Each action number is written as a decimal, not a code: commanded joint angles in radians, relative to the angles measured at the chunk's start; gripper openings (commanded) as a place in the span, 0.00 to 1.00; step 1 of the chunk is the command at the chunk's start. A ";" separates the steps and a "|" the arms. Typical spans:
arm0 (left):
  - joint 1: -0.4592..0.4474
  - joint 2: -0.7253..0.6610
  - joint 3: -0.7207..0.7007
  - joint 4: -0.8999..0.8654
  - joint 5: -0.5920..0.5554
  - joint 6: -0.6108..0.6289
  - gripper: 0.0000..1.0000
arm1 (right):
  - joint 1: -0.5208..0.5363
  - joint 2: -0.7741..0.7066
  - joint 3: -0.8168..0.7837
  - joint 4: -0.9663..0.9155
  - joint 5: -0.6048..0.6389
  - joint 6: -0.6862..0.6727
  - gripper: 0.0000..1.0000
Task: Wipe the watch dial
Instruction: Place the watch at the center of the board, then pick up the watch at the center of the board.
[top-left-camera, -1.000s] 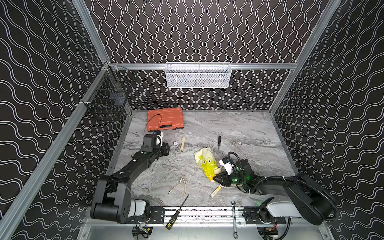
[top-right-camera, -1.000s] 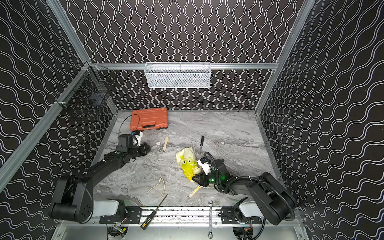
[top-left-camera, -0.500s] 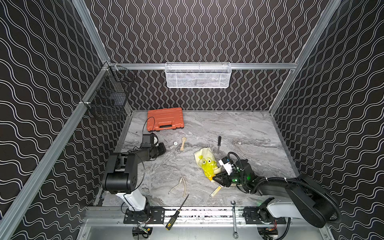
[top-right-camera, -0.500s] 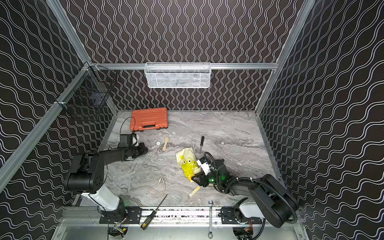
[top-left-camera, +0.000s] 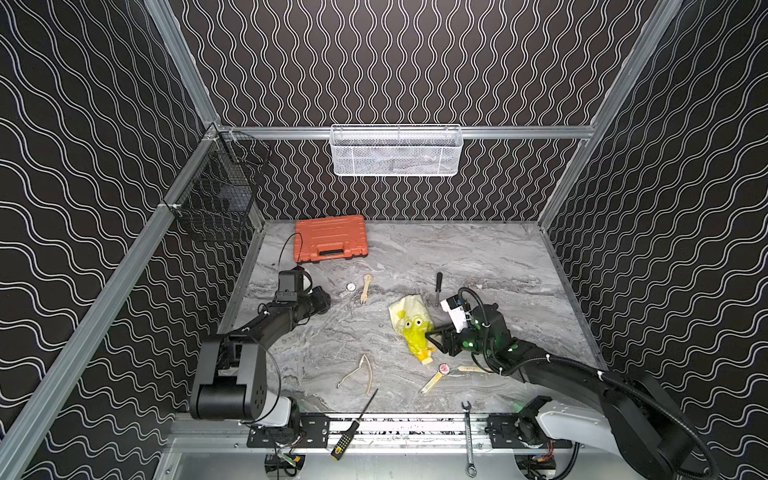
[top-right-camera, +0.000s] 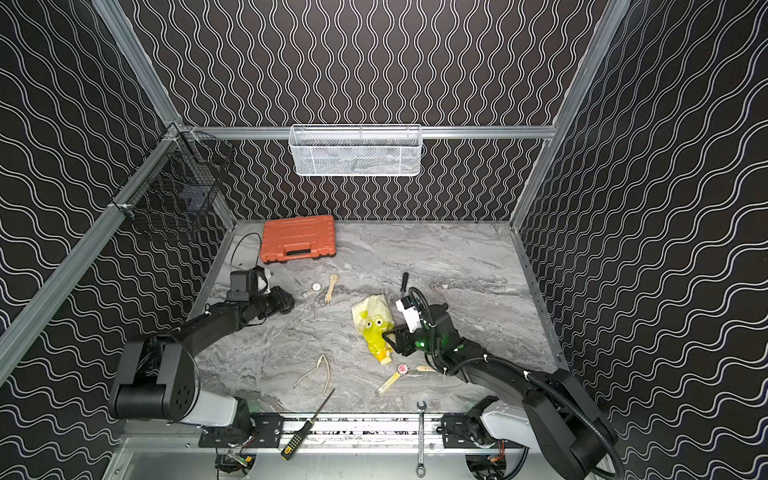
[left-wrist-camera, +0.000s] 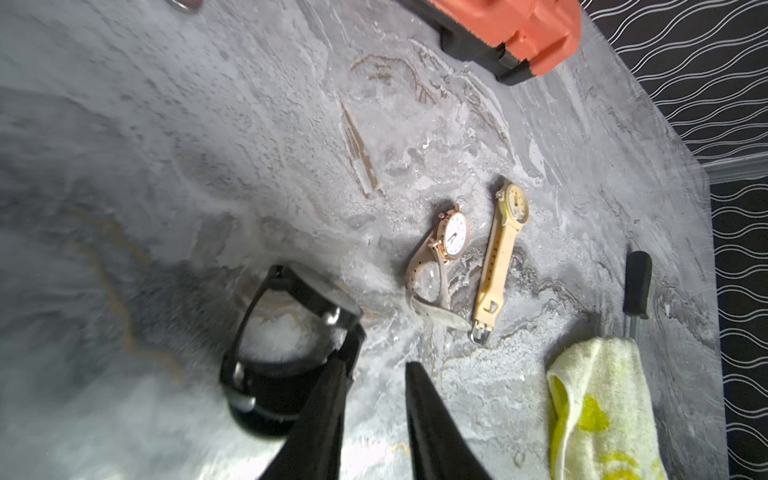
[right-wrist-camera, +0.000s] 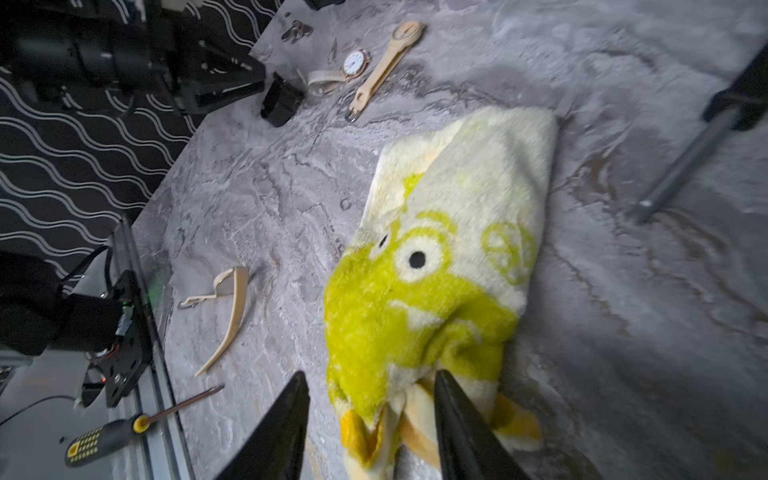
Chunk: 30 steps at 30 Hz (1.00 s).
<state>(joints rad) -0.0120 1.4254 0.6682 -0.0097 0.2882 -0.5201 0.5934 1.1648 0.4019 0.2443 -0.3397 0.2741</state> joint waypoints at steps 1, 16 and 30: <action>0.000 -0.070 -0.027 -0.089 -0.006 -0.012 0.30 | 0.000 -0.041 0.038 -0.140 0.113 0.010 0.50; -0.050 -0.368 -0.101 -0.535 0.051 -0.069 0.32 | 0.380 0.222 0.198 0.031 -0.028 -0.202 0.48; -0.080 -0.306 -0.027 -0.516 -0.026 -0.020 0.31 | 0.474 0.602 0.414 0.035 0.042 -0.289 0.54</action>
<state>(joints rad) -0.0917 1.1267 0.6373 -0.5365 0.2928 -0.5655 1.0523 1.7275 0.7918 0.2691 -0.2943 0.0200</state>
